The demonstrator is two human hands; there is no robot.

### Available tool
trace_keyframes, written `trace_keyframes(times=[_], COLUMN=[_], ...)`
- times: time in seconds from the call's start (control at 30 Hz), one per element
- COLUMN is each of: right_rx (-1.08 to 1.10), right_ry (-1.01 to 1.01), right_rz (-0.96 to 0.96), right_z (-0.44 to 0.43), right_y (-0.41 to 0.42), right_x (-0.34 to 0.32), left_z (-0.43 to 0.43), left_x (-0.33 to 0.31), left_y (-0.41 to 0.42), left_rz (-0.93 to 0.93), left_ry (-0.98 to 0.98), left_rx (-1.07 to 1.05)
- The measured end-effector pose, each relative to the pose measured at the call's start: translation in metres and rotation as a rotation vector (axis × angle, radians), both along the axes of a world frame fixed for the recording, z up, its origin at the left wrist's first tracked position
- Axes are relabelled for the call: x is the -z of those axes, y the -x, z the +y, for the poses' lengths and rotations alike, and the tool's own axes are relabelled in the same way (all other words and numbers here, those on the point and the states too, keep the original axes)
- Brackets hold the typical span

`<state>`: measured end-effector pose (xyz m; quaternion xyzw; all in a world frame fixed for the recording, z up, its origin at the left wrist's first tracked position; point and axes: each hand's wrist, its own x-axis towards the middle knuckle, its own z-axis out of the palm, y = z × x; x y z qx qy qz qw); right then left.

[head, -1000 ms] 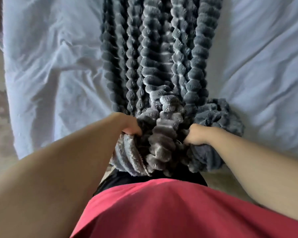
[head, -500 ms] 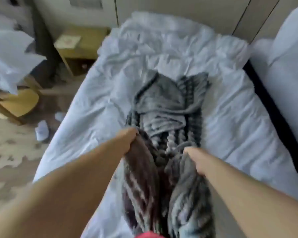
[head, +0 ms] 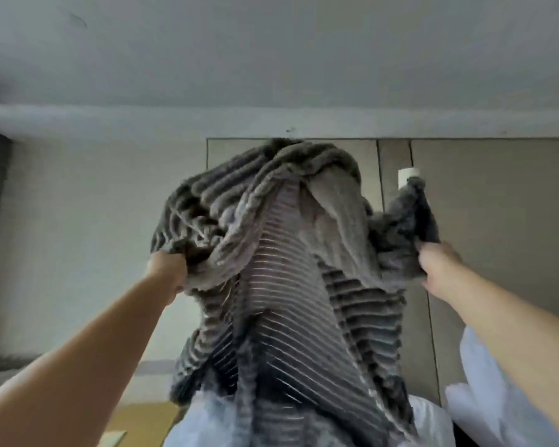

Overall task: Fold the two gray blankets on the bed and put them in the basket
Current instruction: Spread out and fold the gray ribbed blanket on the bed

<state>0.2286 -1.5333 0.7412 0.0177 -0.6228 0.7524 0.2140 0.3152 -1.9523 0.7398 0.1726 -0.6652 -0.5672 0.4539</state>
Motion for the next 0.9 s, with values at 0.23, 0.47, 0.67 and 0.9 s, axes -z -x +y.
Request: trace_keyframes(times=[0.23, 0.47, 0.67, 0.9], right_rx=[0.108, 0.081, -0.098, -0.136], right_ry=[0.016, 0.019, 0.048, -0.031], right_rz=[-0.163, -0.631, -1.214, -1.624], right_z=[0.033, 0.041, 0.040, 0.030], right_y=[0.023, -0.018, -0.149, -0.350], right_x=[0.096, 0.331, 0.579, 0.651], left_z=[0.002, 0.012, 0.073, 0.170], left_x=[0.096, 0.337, 0.583, 0.684], left_y=[-0.001, -0.030, -0.168, -0.356], left_rz=[-0.122, -0.599, -1.060, -1.468], left_ry=[0.051, -0.234, -0.319, -0.651], left_rx=[-0.004, -0.049, 0.019, 0.075])
